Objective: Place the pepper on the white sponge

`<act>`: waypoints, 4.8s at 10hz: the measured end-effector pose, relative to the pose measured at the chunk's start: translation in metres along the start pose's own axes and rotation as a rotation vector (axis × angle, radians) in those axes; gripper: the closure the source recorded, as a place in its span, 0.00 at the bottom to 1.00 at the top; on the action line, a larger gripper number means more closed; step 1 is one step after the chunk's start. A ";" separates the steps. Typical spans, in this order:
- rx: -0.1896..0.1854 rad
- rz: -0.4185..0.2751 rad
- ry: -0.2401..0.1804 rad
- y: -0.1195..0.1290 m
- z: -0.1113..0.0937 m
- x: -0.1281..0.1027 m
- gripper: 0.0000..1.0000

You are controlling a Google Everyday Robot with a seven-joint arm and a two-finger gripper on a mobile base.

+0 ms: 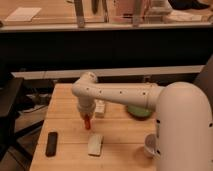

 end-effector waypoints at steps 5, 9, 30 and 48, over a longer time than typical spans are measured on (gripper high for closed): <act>-0.001 -0.046 0.002 0.013 0.008 -0.026 1.00; 0.004 -0.078 0.005 0.017 0.015 -0.040 1.00; 0.028 -0.152 0.002 0.028 0.026 -0.065 0.93; 0.034 -0.184 -0.002 0.028 0.030 -0.072 0.81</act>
